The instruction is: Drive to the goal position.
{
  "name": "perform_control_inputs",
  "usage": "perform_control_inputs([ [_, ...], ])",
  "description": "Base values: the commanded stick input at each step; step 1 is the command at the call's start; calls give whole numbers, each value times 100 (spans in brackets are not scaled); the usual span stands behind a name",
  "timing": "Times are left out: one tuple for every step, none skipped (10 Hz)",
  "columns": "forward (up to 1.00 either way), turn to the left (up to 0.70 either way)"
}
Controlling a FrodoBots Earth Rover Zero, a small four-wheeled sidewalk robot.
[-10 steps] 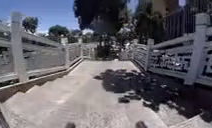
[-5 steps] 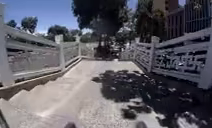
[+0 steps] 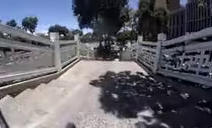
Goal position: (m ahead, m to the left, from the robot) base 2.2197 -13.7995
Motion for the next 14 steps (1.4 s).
perform_control_inputs([
  [70,-4],
  [70,-13],
  [70,-12],
  [70,-2],
  [70,0],
  [70,0],
  [70,0],
  [70,0],
  [70,0],
  [70,0],
  [70,0],
  [70,0],
  [70,0],
  [70,0],
])
